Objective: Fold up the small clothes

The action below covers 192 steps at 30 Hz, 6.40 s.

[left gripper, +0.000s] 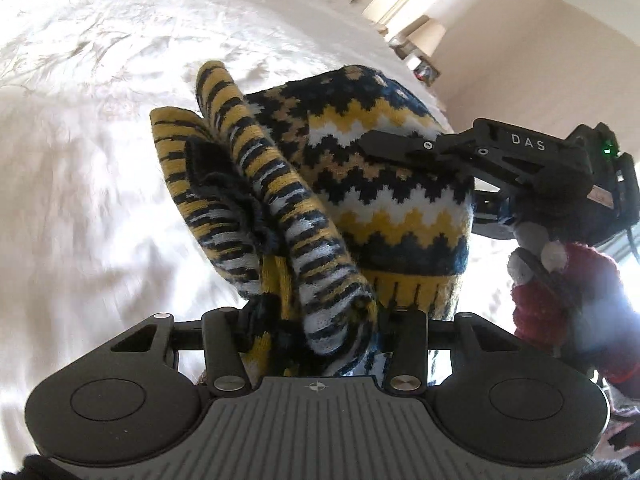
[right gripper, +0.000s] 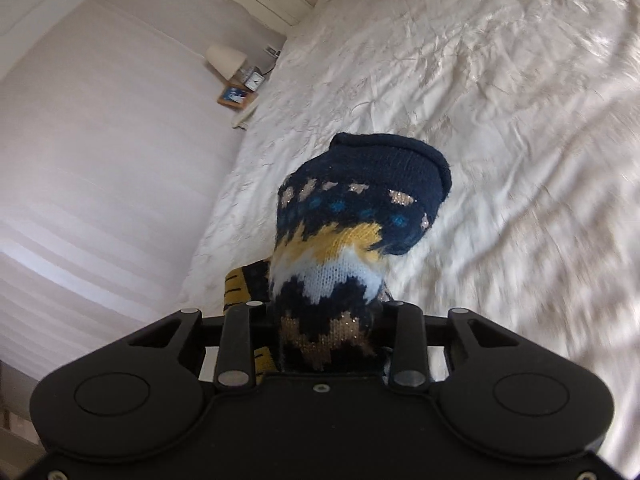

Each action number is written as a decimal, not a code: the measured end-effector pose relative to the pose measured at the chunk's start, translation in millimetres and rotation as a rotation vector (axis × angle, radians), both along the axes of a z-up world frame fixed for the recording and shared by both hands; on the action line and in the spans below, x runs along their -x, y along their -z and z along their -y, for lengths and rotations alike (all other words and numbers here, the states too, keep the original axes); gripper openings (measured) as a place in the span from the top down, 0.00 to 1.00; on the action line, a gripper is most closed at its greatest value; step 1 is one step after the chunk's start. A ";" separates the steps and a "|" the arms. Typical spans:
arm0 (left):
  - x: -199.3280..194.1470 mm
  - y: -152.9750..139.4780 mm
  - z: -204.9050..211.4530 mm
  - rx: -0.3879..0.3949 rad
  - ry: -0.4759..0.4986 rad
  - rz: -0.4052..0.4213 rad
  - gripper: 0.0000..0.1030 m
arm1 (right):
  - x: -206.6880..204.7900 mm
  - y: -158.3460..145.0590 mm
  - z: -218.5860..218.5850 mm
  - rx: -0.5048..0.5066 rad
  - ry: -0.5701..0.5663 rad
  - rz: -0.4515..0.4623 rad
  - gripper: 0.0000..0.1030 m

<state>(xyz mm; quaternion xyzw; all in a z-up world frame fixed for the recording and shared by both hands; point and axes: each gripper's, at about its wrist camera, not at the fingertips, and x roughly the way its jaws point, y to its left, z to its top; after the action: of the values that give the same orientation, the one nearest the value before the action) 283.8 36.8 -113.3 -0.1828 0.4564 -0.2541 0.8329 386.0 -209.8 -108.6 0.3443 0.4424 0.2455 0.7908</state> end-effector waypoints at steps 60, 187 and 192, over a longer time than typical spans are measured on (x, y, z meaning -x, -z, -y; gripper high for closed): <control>41.7 78.6 60.0 -0.451 -0.054 -0.108 0.18 | 118.5 54.4 3.2 0.631 -0.120 0.099 0.23; 293.1 -77.4 129.1 -0.629 -0.314 0.062 0.36 | 338.0 -72.5 30.6 0.612 0.204 0.230 0.01; 299.9 -80.3 127.1 -0.625 -0.323 0.056 0.36 | 340.9 -73.9 28.3 0.615 0.199 0.231 0.01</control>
<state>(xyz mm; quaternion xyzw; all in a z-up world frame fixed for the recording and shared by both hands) -16.1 -90.3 -33.1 0.0183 0.4544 0.0279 0.8902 45.1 -238.1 -34.7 0.1010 0.3674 0.0598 0.9226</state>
